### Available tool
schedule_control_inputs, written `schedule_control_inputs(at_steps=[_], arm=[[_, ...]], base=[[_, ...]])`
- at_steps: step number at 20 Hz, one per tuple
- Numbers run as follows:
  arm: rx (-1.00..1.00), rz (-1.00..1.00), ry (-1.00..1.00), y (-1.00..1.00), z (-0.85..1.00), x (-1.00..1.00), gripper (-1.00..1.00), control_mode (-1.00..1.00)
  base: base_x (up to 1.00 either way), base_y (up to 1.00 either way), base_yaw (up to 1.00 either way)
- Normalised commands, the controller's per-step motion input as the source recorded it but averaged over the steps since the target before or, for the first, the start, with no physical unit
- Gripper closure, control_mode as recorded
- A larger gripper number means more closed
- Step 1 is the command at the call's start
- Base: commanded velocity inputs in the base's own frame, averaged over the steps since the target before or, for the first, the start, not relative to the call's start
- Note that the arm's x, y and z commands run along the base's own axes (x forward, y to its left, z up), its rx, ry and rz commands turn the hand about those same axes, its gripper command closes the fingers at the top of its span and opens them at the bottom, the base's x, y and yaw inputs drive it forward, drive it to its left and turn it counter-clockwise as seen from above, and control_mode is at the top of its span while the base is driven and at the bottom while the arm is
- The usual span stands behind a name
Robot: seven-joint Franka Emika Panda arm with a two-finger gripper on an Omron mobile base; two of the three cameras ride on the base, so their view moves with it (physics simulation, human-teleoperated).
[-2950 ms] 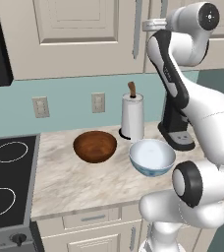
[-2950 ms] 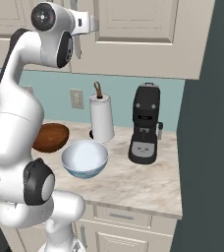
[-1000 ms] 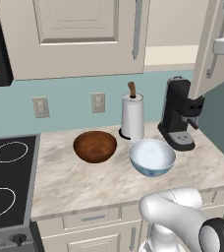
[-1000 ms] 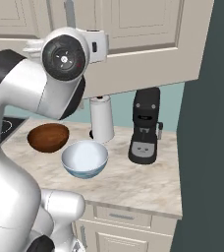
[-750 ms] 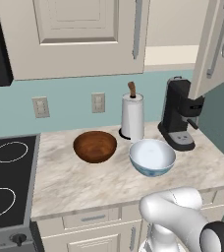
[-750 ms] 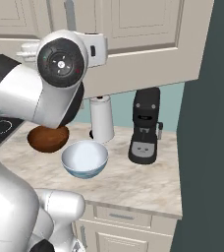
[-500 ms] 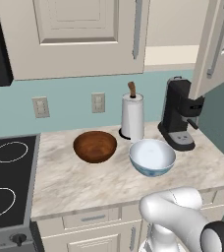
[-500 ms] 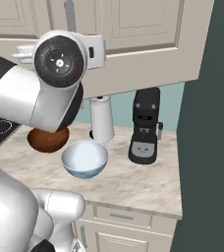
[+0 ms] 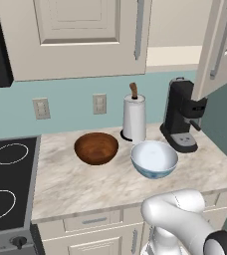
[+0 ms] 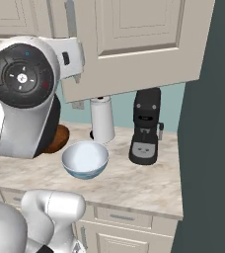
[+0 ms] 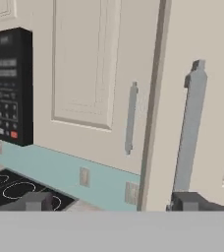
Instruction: Open the cabinet. Pick the bowls from the counter and place them in the cabinet. Then close the cabinet.
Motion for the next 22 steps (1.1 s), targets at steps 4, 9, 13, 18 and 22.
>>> schedule_control_inputs(at_steps=[4, 9, 13, 18, 22], arm=[[-0.08, 0.0, 0.0, 0.94, 0.0, 0.0, -1.0, -1.0], [-0.12, -0.02, 0.07, 0.94, -0.01, 0.04, -1.0, -1.0], [-0.24, -0.08, 0.06, 0.53, -0.15, 0.27, -1.0, -1.0], [-0.39, -0.06, 0.0, 0.22, -0.34, 0.23, -1.0, -1.0], [-0.38, -0.01, 0.0, 0.01, -0.28, 0.06, -1.0, -1.0]], base=[[0.0, 0.0, 0.0], [0.0, 0.0, 0.0], [0.0, 0.0, 0.0], [0.0, 0.0, 0.0], [0.0, 0.0, 0.0]])
